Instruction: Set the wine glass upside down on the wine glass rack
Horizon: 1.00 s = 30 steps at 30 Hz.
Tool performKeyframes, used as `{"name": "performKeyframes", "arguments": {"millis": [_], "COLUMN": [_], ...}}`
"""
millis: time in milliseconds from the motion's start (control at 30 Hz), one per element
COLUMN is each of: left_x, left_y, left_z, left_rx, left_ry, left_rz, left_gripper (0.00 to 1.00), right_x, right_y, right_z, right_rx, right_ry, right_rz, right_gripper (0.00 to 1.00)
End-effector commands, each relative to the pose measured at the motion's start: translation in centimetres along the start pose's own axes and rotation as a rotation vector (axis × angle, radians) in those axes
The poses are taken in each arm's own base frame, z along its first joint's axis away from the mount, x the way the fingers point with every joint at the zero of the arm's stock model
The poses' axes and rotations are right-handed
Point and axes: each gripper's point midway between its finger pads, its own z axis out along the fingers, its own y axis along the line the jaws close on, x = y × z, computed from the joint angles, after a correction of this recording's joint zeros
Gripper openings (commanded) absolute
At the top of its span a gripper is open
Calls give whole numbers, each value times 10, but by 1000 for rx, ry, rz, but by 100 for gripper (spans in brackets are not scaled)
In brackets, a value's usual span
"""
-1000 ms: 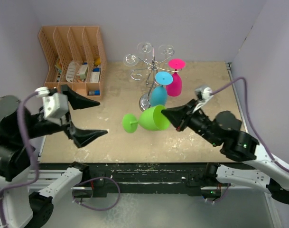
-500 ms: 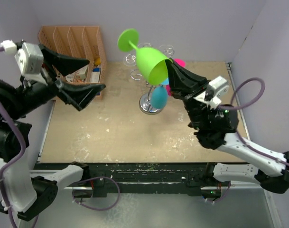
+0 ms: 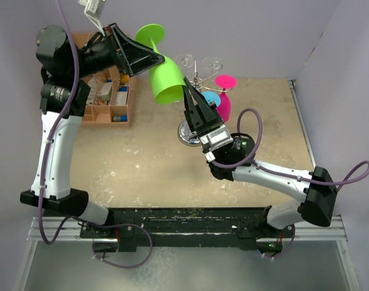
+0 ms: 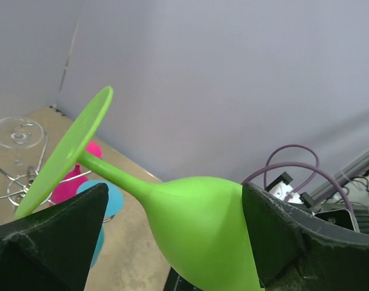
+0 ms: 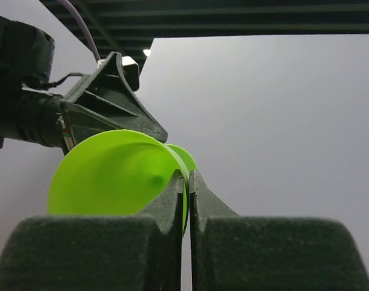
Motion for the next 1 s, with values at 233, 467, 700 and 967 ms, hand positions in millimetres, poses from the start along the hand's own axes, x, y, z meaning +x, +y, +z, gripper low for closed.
{"name": "performKeyframes", "arguments": {"millis": [233, 467, 700, 967], "left_x": [-19, -20, -18, -25], "left_y": [-13, -26, -28, -29], "left_z": [8, 6, 7, 8], "left_rx": [117, 186, 210, 203], "left_ry": [-38, -24, -11, -24], "left_rz": [-84, -83, -72, 18], "left_gripper": [55, 24, 0, 0], "right_x": [-99, -69, -37, -9], "right_y": [-59, -23, 6, 29], "right_z": [12, 9, 0, -12], "right_rx": [177, 67, -10, -48], "right_ry": [-351, -296, -225, -158], "right_rz": [-111, -138, -139, -87], "right_gripper": [0, 0, 0, 3]}}
